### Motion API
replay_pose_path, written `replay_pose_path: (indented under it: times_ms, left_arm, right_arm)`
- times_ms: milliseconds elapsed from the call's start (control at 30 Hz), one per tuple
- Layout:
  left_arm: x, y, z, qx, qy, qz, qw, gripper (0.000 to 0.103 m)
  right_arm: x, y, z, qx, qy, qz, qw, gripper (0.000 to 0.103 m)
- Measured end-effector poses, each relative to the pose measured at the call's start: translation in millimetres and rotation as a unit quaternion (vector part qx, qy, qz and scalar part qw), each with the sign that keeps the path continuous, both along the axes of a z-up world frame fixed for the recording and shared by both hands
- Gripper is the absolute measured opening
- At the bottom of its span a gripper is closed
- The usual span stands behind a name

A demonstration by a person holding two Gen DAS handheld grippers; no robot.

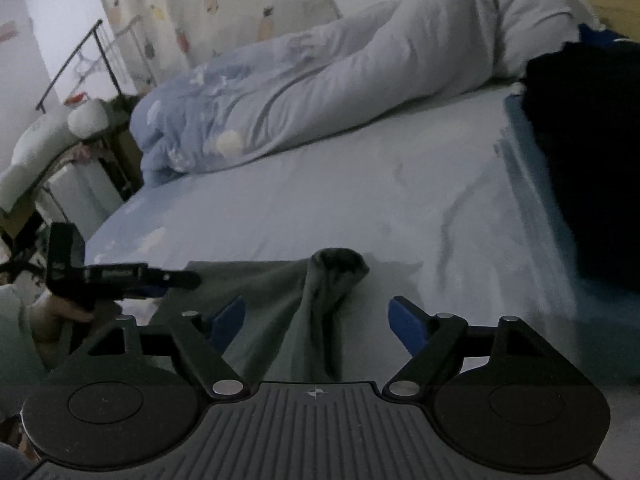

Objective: Fold clothes
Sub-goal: 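Grasp the folded shirt bundle with both grippers, then lift and carry the folded shirt toward the clothes pile by the headboard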

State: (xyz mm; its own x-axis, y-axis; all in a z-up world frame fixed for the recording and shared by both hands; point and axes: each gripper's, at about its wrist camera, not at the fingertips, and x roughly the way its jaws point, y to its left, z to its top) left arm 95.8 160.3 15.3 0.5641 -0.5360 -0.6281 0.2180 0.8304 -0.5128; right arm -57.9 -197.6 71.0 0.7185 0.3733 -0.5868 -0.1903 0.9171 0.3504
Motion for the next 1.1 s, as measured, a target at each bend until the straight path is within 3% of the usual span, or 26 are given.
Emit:
replay_pose_path:
  times_ms: [33,133,267,400,533,600,700,733,767,833,867,967,1100]
  left_arm:
    - [3,3,-3,-0.020,0.005,0.001,0.9998,0.038]
    - [-2,9,-6,-0.042,-0.009,-0.002,0.9991,0.025]
    - [-13,27,-18,-0.080,-0.020,0.020,0.9964,0.024]
    - [-18,38,-29,-0.122,-0.016,0.030,0.9919,0.025]
    - [-19,45,-30,-0.170,-0.012,0.005,0.9854,0.049]
    - [-16,40,-28,-0.160,-0.017,-0.017,0.9868,0.055]
    - [-14,30,-26,-0.133,-0.023,-0.042,0.9900,0.058]
    - [-13,27,-25,-0.120,-0.024,-0.041,0.9916,0.051]
    - [-12,25,-25,-0.107,-0.026,-0.041,0.9931,0.038]
    - [-16,22,-22,-0.088,-0.032,-0.040,0.9949,0.026]
    - [-19,18,-18,-0.077,-0.040,-0.041,0.9954,0.025]
    - [-31,9,4,-0.051,-0.067,-0.042,0.9955,0.023]
    - [-64,-1,57,-0.032,-0.123,-0.051,0.9906,0.022]
  right_arm:
    - [5,2,-2,-0.002,0.003,0.004,1.000,0.083]
    - [24,7,-8,-0.007,0.011,0.006,1.000,0.083]
    - [42,5,-15,-0.003,0.026,0.019,0.999,0.084]
    - [81,9,-44,0.024,0.074,0.037,0.996,0.084]
    - [100,8,-55,0.059,0.085,0.063,0.993,0.084]
    - [106,13,-56,0.058,0.083,0.097,0.990,0.084]
    - [108,28,-58,0.009,0.067,0.127,0.990,0.083]
    - [107,32,-59,-0.007,0.057,0.136,0.989,0.083]
    - [107,31,-60,-0.006,0.054,0.136,0.989,0.082]
    - [108,25,-61,0.010,0.050,0.118,0.992,0.058]
    - [107,23,-60,0.015,0.053,0.110,0.992,0.038]
    - [101,29,-54,0.001,0.040,0.106,0.994,0.024]
    - [68,38,-14,-0.031,-0.028,0.087,0.995,0.020]
